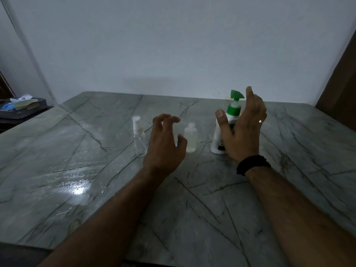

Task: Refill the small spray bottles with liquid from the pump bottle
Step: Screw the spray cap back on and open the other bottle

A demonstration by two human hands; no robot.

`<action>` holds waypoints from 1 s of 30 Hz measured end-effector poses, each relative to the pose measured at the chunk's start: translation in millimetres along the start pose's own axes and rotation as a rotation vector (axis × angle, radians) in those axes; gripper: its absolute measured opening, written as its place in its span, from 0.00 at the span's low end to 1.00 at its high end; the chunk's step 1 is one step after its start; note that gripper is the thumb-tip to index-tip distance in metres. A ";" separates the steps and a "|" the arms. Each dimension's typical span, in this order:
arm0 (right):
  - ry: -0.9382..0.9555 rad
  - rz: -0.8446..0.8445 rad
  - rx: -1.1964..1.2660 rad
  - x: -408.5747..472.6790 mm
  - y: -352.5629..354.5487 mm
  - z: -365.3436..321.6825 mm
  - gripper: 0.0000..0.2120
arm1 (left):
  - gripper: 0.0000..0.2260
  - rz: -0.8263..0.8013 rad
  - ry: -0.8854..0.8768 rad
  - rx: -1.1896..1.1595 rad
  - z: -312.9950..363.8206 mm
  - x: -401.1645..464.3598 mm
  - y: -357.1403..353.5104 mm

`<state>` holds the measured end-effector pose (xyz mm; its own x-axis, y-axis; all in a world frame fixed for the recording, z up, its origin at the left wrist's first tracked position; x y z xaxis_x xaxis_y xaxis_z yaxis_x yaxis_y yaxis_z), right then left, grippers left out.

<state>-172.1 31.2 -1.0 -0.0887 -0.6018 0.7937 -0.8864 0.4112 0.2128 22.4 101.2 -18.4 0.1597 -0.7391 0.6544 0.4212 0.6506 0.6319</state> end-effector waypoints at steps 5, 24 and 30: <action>0.072 0.042 -0.048 3.7 10.6 -19.6 0.36 | 0.11 -0.212 0.013 0.179 -14.7 -18.2 -1.9; 0.052 -0.375 0.053 -34.3 -33.7 -56.8 0.32 | 0.09 -0.383 0.176 0.282 -20.8 -12.8 -10.7; -0.017 -0.444 -0.015 -44.5 -45.0 -46.6 0.37 | 0.12 -0.230 0.197 0.163 -17.3 -11.0 7.3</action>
<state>-107.0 71.4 -19.3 0.2917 -0.7332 0.6142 -0.8337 0.1198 0.5390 39.2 111.1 -28.2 0.2531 -0.8788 0.4046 0.3207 0.4708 0.8219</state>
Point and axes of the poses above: each hand's wrist, its own x-axis towards the middle knuckle, its own y-axis out of the back of the hand, z = x × y, the point moved 3 cm from there along x, towards the middle knuckle, and after that the axes turned 12 degrees about x, right-handed, at the moved point
